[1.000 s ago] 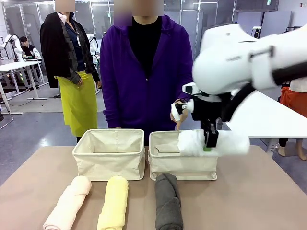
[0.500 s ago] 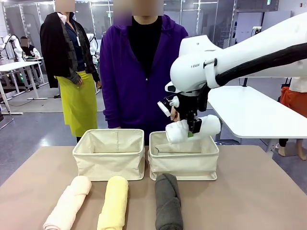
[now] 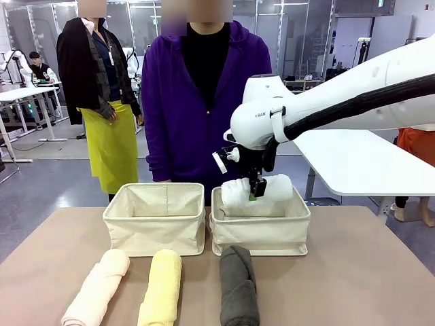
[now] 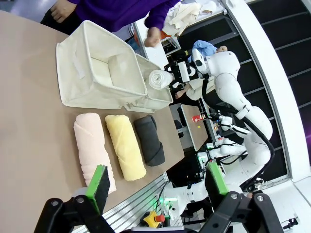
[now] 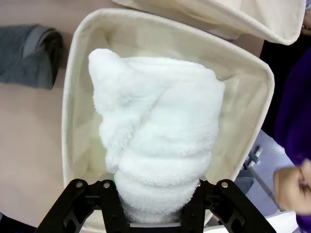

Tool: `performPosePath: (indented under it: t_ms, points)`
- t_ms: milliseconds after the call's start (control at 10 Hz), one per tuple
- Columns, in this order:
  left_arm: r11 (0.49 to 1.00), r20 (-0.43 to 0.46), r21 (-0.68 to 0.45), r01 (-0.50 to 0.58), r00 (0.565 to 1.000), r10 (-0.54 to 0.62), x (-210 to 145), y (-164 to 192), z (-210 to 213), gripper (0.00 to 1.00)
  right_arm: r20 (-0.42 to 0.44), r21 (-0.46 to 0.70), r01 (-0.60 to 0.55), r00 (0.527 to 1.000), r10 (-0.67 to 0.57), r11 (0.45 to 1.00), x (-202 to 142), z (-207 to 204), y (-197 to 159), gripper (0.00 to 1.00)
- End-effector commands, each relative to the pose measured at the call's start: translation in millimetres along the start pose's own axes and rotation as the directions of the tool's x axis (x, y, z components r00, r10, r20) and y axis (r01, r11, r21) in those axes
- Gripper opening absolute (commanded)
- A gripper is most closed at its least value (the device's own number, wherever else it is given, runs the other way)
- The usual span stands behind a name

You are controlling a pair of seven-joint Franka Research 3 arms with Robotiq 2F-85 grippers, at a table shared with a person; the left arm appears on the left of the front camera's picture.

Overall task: Divide the towels into two baskets.
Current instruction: Pick up one hotel-folded towel and place it in the Fabric basket indicated by the person.

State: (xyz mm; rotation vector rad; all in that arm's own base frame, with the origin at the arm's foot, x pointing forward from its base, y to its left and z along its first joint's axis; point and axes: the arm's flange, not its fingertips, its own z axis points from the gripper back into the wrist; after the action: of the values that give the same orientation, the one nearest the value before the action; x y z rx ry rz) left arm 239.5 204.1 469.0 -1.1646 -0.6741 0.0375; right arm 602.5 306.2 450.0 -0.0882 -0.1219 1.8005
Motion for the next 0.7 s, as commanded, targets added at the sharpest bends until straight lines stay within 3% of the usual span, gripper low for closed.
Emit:
performPosePath:
  t_ms: [0, 500, 600]
  points:
    - [1.0, 0.007, -0.021, 0.022, 1.0, -0.022, 0.3, -0.4, 2.7, 1.0, -0.005, -0.016, 0.055, 0.998, -0.055, 0.998, 5.0, -4.9, -7.7, 0.37]
    - [1.0, 0.007, -0.021, 0.022, 1.0, -0.022, 0.3, -0.4, 2.7, 1.0, -0.001, -0.021, 0.077, 0.997, -0.077, 0.997, 5.6, -7.4, -9.4, 0.96]
    - [1.0, 0.007, -0.021, 0.022, 1.0, -0.022, 0.3, -0.4, 2.7, 1.0, -0.001, -0.02, 0.079, 0.997, -0.079, 0.997, 3.8, -6.6, -7.2, 1.0]
